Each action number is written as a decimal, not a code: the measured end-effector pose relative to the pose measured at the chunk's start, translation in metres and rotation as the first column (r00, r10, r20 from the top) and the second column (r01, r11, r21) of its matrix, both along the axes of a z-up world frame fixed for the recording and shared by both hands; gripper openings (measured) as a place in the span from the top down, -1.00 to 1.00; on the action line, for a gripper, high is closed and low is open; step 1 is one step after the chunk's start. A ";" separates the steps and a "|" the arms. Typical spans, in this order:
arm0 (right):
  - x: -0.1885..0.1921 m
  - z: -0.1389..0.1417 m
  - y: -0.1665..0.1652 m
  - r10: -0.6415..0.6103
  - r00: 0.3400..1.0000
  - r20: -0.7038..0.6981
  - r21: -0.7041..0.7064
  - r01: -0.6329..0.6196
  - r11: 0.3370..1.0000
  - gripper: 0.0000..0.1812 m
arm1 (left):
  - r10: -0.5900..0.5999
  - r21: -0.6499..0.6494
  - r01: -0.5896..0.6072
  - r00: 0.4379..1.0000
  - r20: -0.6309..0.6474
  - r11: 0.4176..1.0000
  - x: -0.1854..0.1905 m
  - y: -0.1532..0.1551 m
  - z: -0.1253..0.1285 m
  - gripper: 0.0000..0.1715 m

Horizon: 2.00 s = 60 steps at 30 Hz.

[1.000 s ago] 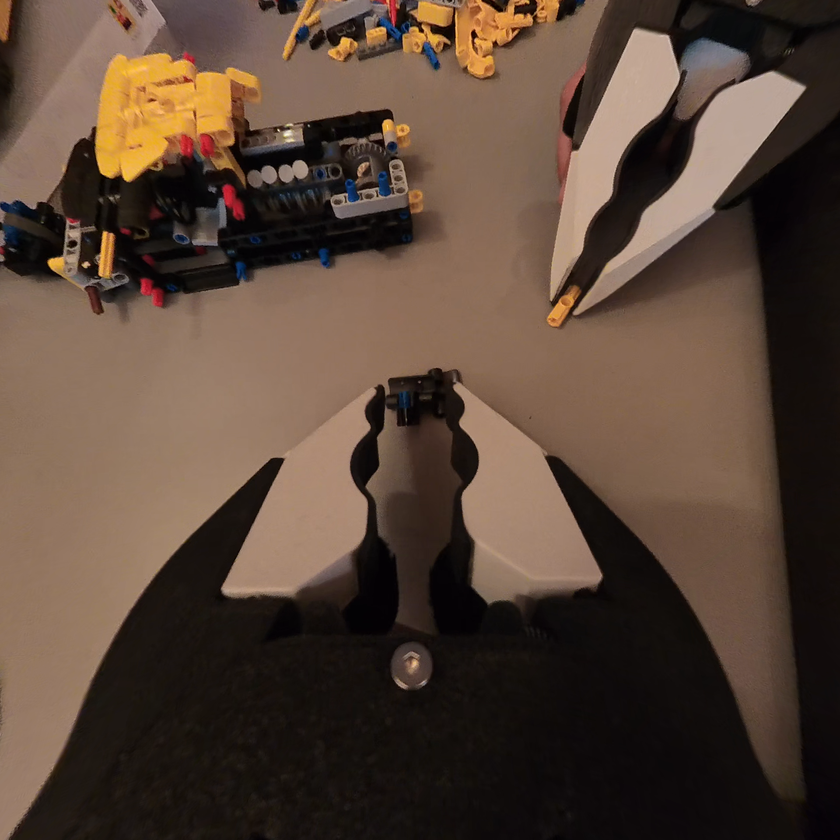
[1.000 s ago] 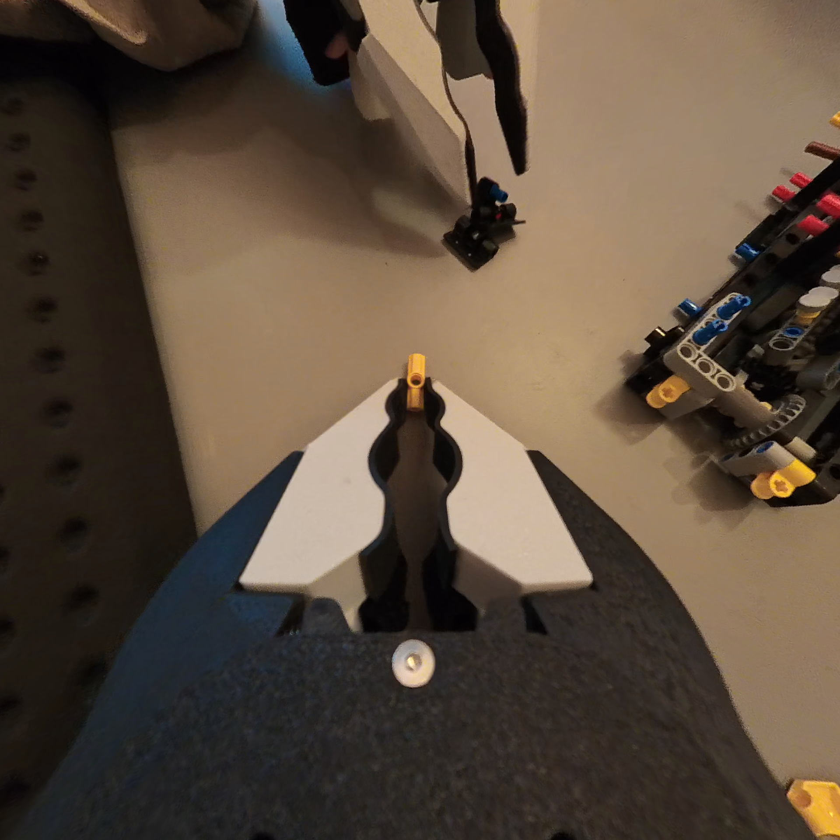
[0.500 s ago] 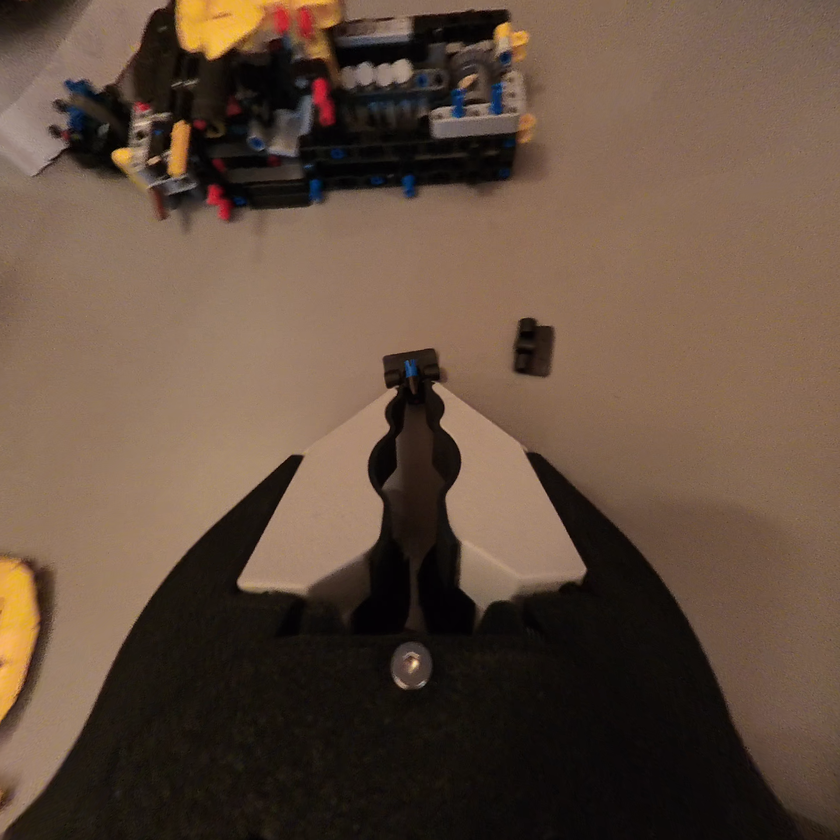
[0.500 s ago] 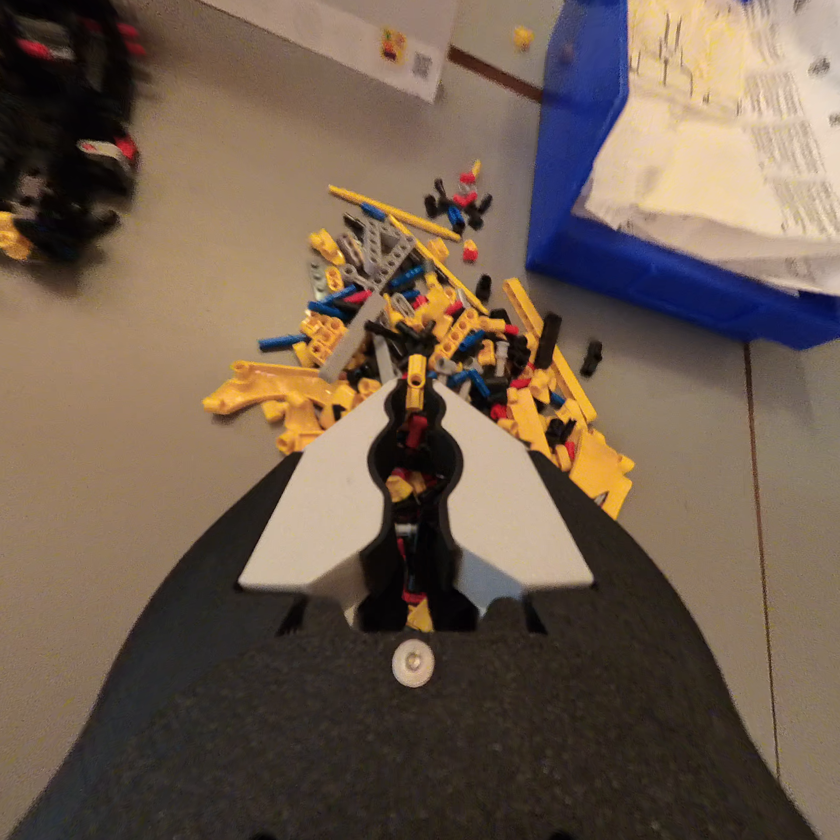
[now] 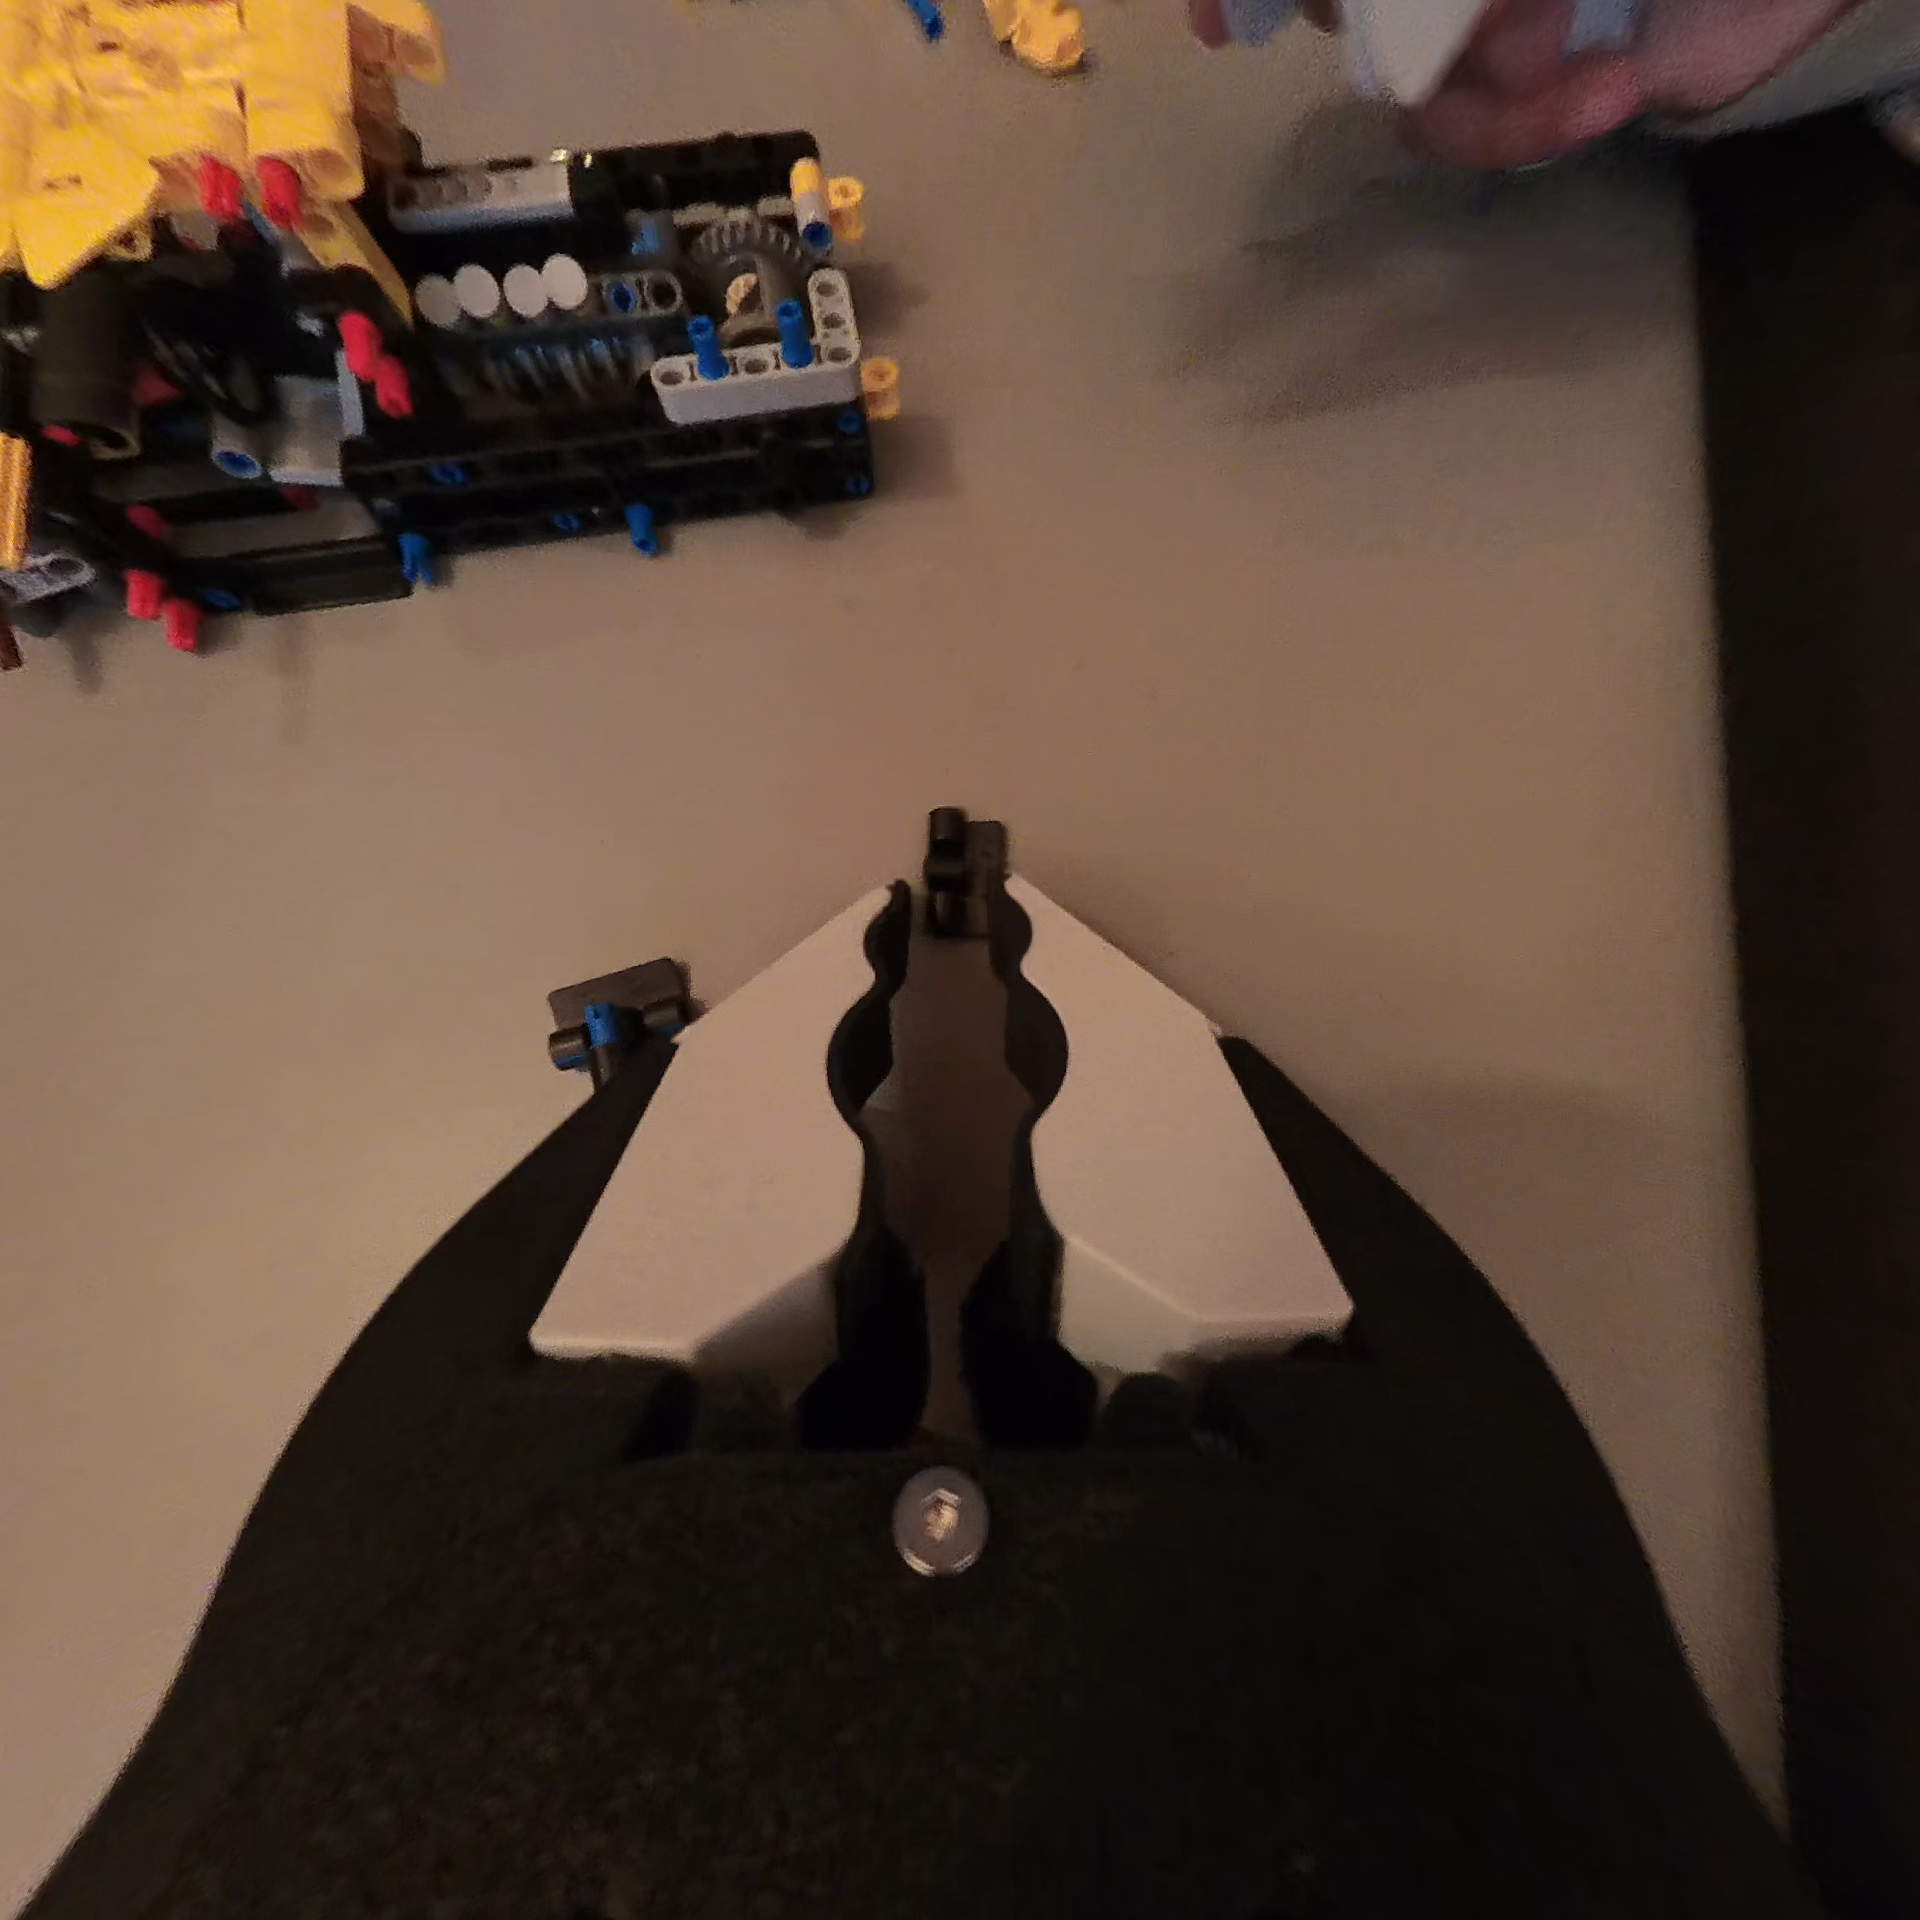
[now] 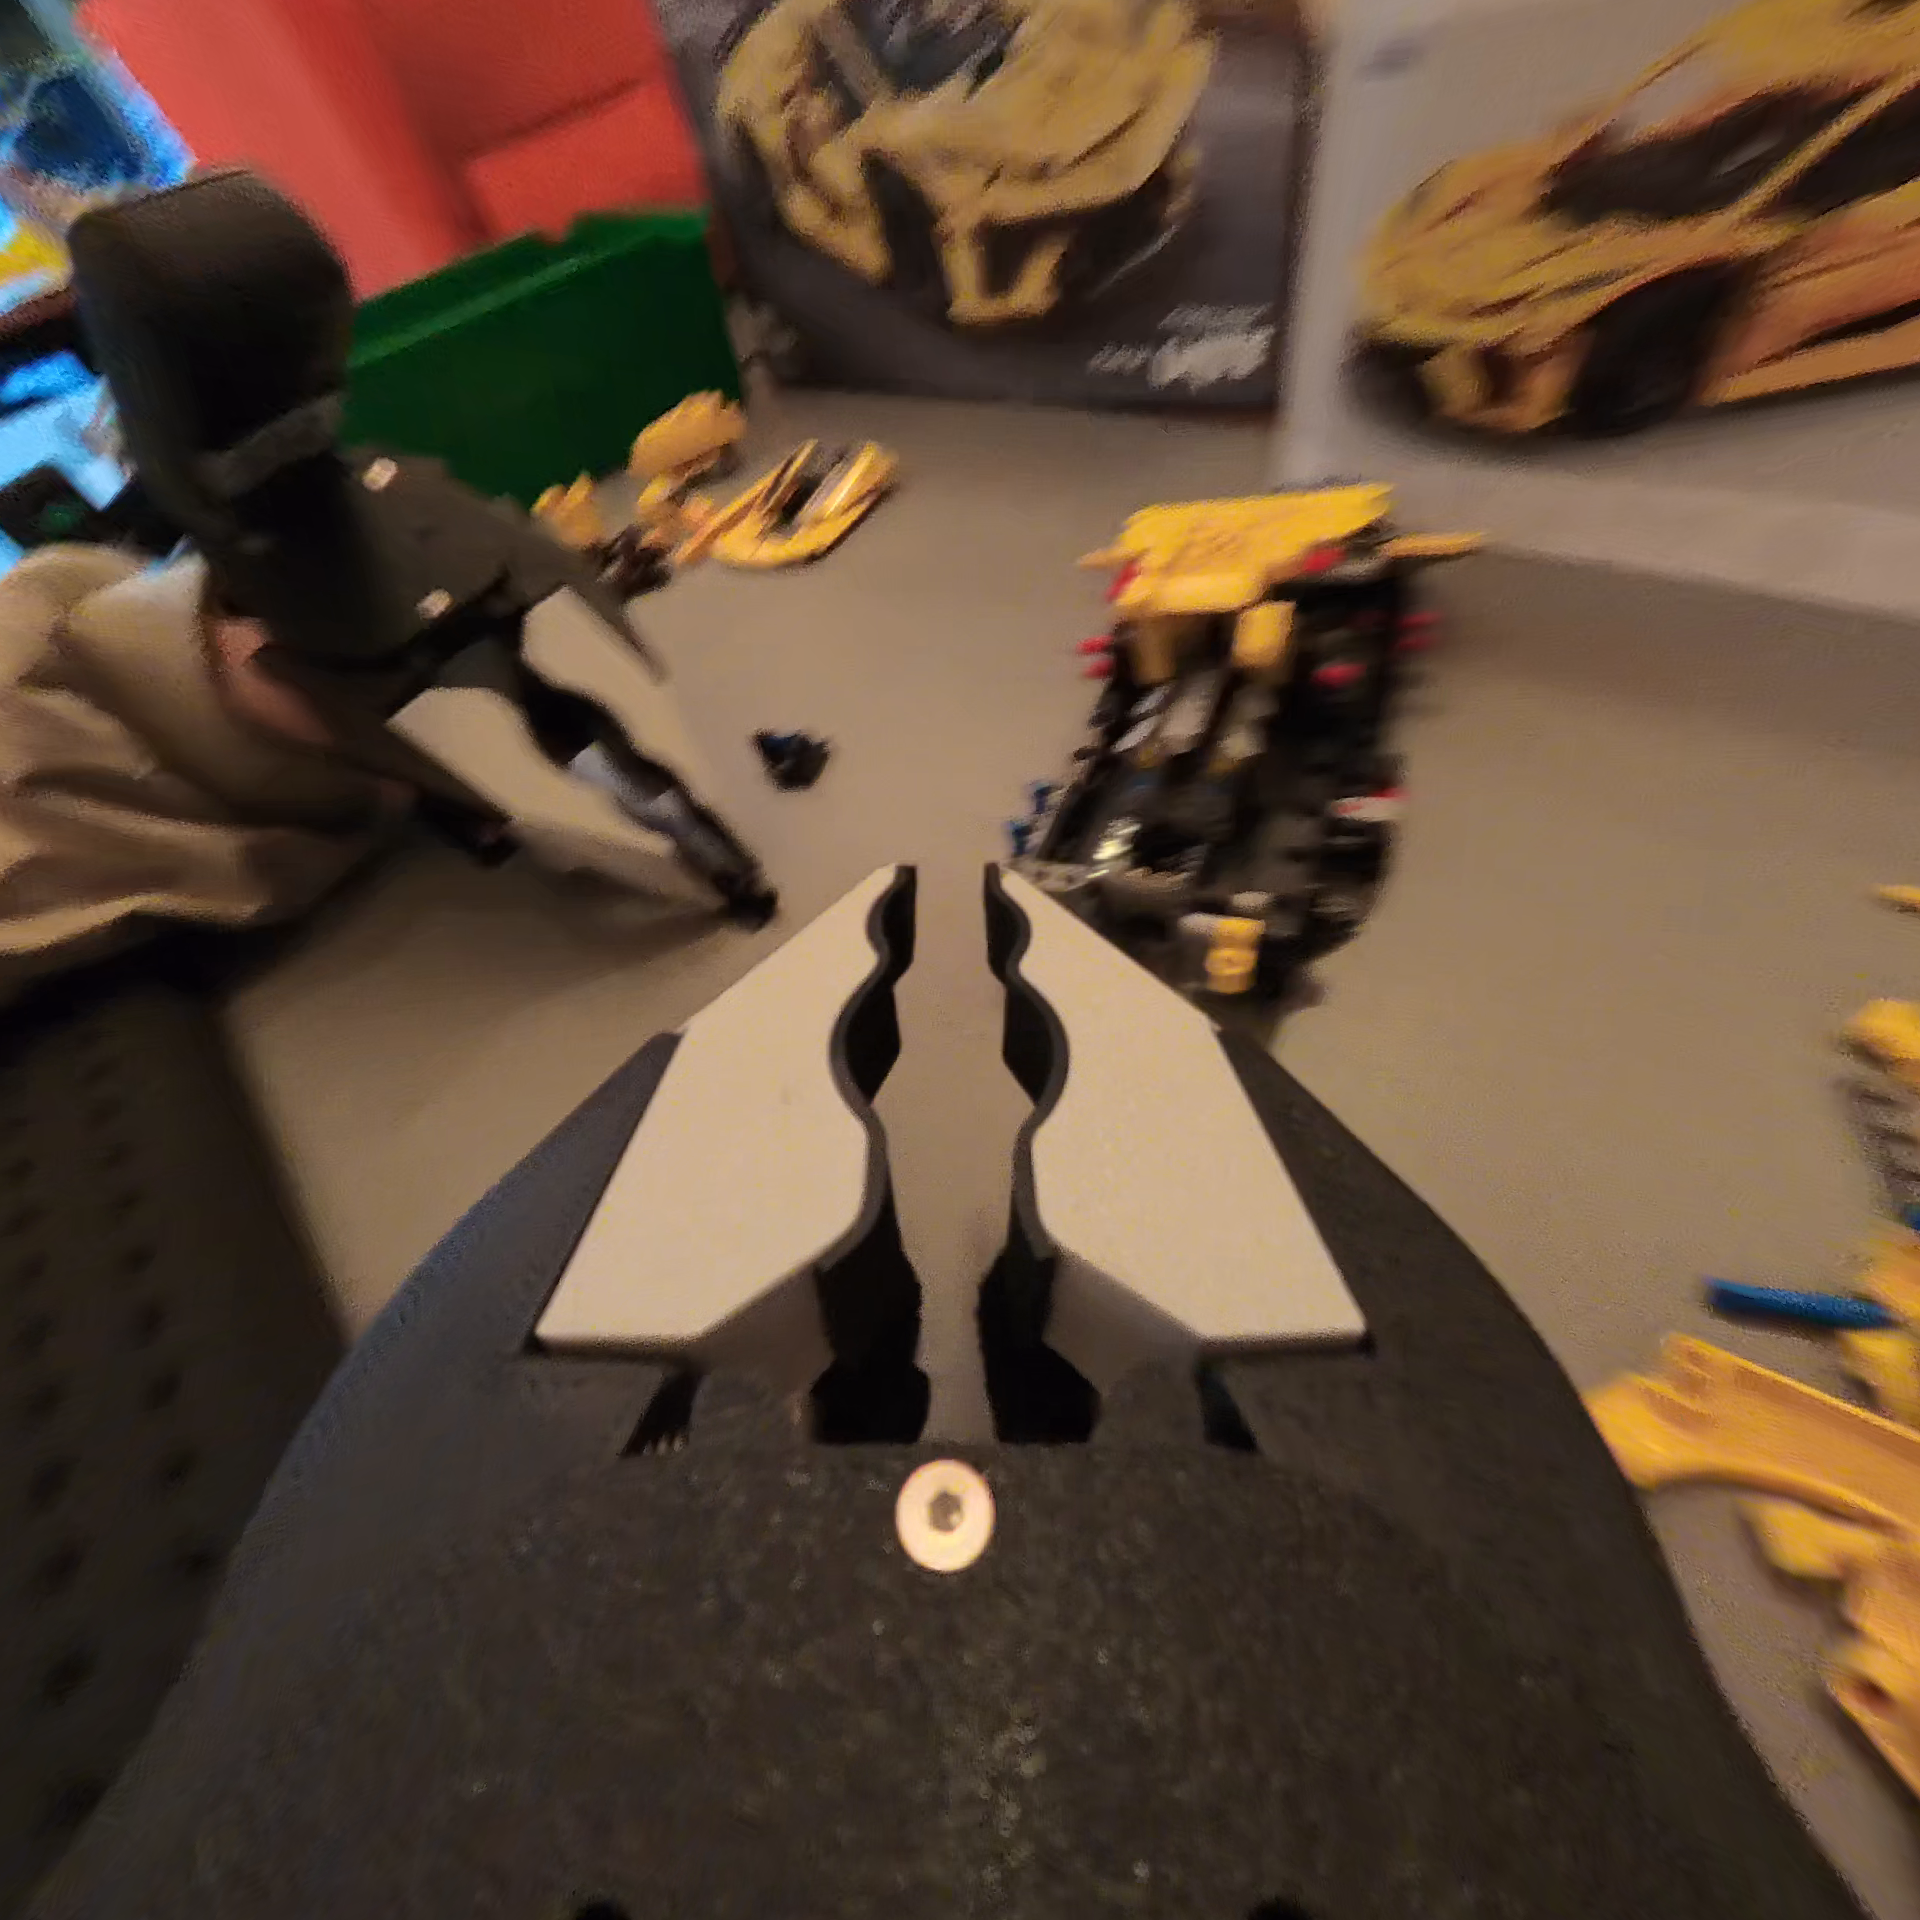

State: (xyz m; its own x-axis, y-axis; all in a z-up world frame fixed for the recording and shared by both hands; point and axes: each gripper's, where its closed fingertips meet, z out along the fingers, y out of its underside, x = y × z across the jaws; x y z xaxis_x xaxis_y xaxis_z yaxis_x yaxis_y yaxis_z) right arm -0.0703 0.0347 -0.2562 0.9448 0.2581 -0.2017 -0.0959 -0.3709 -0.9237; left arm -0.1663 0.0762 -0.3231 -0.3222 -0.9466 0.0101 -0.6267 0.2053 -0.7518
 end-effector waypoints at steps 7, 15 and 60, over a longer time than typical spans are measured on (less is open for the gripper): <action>-0.058 -0.014 -0.006 0.232 0.909 0.346 -0.004 -0.246 0.969 0.46 | 0.027 -0.205 -0.012 0.997 0.074 0.979 0.021 -0.030 0.024 0.92; -0.044 0.000 0.001 0.019 0.815 0.580 0.113 -0.103 0.988 0.46 | 0.175 -0.692 -0.036 0.976 0.131 0.721 0.046 -0.050 0.071 0.92; 0.168 -0.003 -0.039 -0.580 0.698 0.419 0.076 0.610 0.789 0.61 | 0.741 -0.016 -0.741 0.670 0.027 0.671 -0.172 0.211 0.051 0.92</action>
